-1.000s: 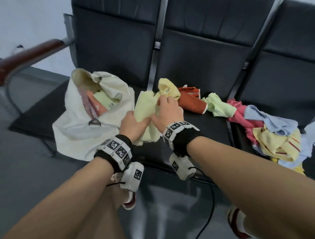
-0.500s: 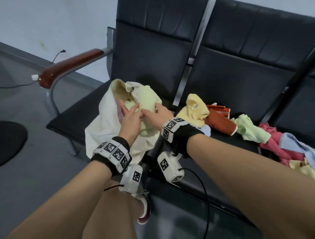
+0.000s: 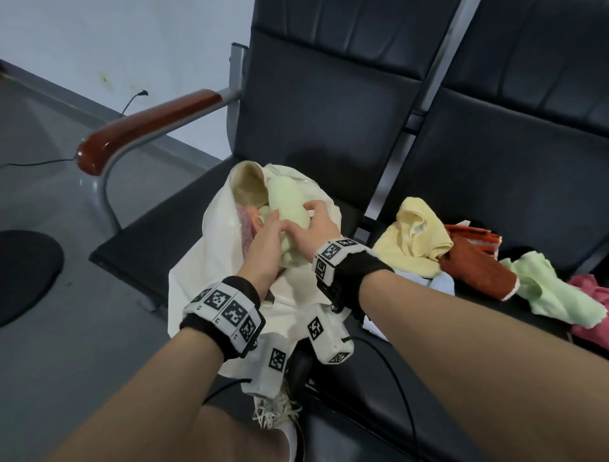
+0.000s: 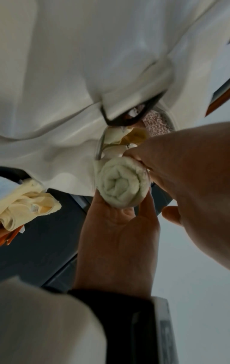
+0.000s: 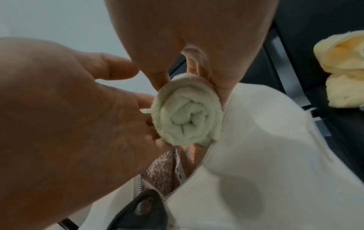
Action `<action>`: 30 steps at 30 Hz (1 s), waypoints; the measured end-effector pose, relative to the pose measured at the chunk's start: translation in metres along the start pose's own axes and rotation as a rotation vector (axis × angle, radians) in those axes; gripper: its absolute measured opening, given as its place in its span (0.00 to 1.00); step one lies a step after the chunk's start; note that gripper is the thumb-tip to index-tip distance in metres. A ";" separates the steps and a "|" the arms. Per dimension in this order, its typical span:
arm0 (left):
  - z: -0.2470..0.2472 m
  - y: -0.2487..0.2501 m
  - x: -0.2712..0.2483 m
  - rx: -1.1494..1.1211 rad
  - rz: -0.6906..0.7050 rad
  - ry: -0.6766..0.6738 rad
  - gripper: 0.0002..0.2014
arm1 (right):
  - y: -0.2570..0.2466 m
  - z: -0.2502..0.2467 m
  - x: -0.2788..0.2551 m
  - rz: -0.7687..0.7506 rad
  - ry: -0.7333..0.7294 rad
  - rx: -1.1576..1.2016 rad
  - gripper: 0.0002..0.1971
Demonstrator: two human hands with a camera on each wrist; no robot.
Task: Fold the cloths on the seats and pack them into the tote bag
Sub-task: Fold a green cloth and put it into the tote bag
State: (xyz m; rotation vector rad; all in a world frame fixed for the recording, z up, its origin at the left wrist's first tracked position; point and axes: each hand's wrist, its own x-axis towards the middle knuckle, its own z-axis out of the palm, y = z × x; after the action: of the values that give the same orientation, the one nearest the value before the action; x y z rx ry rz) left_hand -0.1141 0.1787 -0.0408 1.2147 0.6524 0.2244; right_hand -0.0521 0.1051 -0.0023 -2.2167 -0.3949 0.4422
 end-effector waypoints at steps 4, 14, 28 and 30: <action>-0.006 -0.017 0.033 0.063 -0.060 0.032 0.33 | 0.007 0.016 0.024 0.000 -0.113 -0.040 0.25; -0.010 -0.027 0.037 0.280 -0.035 0.217 0.47 | 0.030 0.044 0.033 -0.072 -0.346 -0.189 0.28; 0.051 0.022 -0.035 0.570 0.316 0.091 0.26 | 0.023 -0.042 -0.013 -0.277 -0.081 -0.172 0.25; 0.066 0.020 -0.041 0.573 0.335 0.058 0.25 | 0.033 -0.057 -0.016 -0.270 -0.041 -0.244 0.26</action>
State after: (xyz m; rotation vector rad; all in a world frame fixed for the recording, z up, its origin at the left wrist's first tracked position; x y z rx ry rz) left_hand -0.1056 0.1127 0.0045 1.8782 0.5768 0.3681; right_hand -0.0368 0.0403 0.0085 -2.3448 -0.7947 0.3068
